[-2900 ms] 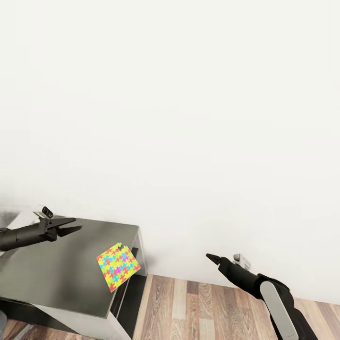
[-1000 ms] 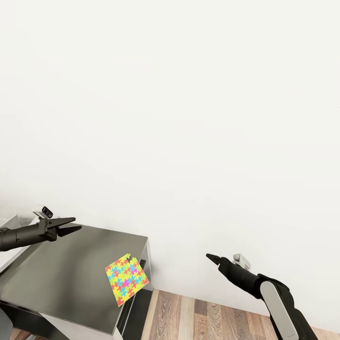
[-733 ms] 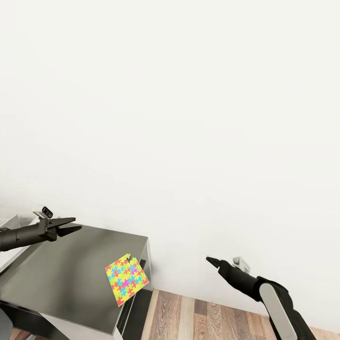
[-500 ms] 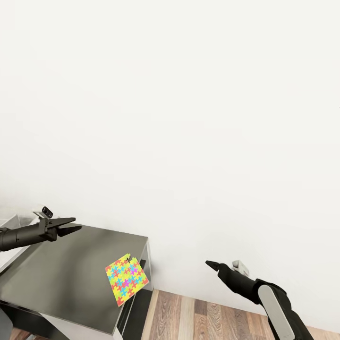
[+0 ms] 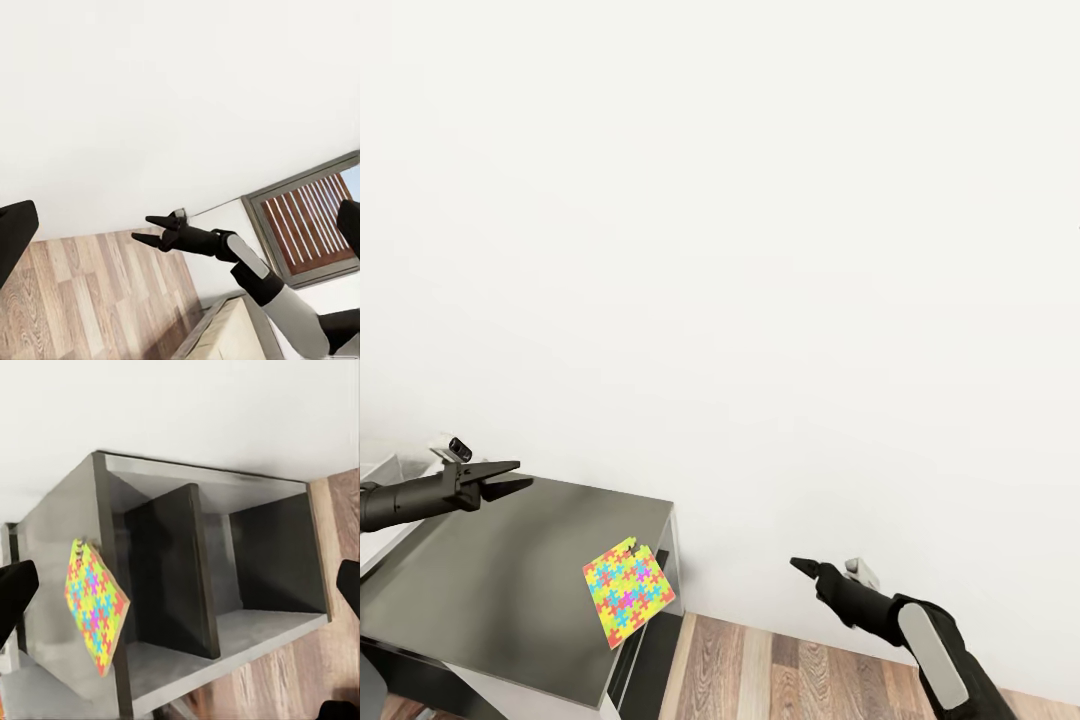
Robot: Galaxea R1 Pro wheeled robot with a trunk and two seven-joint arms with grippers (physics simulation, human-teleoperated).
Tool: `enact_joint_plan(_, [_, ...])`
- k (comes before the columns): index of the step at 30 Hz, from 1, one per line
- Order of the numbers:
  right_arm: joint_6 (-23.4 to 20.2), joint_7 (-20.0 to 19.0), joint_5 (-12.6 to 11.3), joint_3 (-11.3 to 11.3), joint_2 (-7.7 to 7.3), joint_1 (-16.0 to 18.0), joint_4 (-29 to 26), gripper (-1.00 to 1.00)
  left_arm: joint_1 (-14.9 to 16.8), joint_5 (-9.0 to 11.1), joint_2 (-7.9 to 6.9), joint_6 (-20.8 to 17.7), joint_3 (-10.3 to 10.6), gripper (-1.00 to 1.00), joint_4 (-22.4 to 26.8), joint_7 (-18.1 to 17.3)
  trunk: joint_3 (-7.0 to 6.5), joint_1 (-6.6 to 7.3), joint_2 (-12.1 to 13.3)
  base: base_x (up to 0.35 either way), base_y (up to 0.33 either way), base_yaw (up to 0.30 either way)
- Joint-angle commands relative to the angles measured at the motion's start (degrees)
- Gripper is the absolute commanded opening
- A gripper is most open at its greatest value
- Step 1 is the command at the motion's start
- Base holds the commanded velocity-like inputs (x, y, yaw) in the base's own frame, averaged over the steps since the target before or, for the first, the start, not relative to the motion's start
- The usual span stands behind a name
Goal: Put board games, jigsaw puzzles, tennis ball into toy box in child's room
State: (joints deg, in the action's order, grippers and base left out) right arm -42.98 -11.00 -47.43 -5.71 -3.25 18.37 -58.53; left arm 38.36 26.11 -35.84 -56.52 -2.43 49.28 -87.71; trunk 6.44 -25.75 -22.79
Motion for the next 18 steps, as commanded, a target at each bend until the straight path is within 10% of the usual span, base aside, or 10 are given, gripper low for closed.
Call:
enact_joint_plan(1, [-0.3,-1.2,0.2,-0.1,-0.01,0.7,1.4,1.00,0.0,0.0,-0.02,-0.6,0.0,1.00,0.0,-0.2,0.13,-0.03,-0.1,0.000,0.000,0.000])
enact_joint_plan(8, [0.3,-12.1,1.1,0.0,-1.85,6.0,17.2,1.00,0.0,0.1,-0.02,-0.6,0.0,1.00,0.0,-0.2,0.13,-0.03,-0.1,0.000,0.000,0.000])
enact_joint_plan(18, [0.5,-13.8,1.2,1.1,-1.24,7.4,20.2,1.00,0.0,0.4,0.06,-0.7,0.2,1.00,0.6,-0.4,0.13,-0.03,-0.1,0.000,0.000,0.000])
